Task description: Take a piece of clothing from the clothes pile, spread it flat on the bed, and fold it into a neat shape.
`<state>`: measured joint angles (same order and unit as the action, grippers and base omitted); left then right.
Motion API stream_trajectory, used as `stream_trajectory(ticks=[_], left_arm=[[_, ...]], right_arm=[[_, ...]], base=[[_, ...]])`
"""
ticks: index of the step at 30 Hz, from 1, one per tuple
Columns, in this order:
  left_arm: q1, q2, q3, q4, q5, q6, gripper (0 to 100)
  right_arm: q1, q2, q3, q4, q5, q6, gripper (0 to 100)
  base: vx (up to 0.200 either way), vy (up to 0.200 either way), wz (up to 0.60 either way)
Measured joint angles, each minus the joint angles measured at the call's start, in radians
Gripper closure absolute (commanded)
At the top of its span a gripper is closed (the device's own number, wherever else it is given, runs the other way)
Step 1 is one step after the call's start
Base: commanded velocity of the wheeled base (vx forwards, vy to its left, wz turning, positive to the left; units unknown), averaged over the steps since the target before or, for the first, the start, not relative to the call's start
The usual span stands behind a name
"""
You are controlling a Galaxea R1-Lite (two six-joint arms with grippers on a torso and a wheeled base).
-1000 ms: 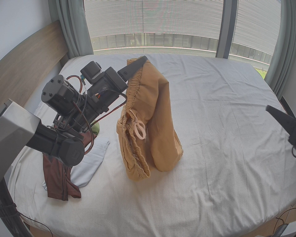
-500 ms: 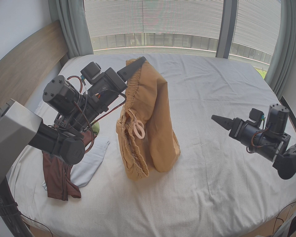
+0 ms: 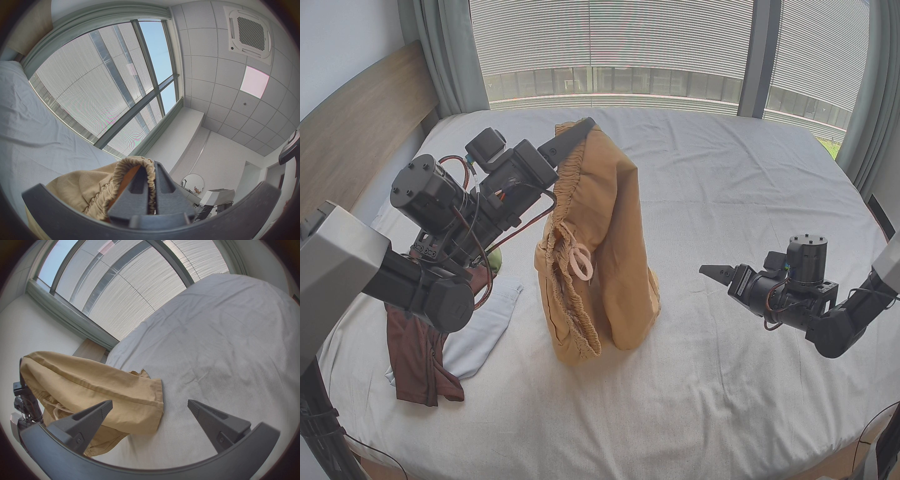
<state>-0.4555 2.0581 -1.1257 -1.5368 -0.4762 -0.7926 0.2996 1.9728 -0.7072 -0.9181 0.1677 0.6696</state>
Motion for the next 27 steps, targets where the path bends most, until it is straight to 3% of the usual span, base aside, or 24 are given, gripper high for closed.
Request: stream_trajectory(ticks=[11, 27], left_arm=[[0.001, 0.005, 0.001, 0.000, 0.001, 0.009, 100], [0.025, 0.031, 0.001, -0.001, -0.001, 0.027, 100]], right_arm=[[0.029, 0.176, -0.121, 0.014, 0.031, 0.114, 0], [0.087, 0.369, -0.404, 0.180, 0.050, 0.177, 0]], base=[[0.000, 0.000, 0.00], [0.000, 0.000, 0.00]])
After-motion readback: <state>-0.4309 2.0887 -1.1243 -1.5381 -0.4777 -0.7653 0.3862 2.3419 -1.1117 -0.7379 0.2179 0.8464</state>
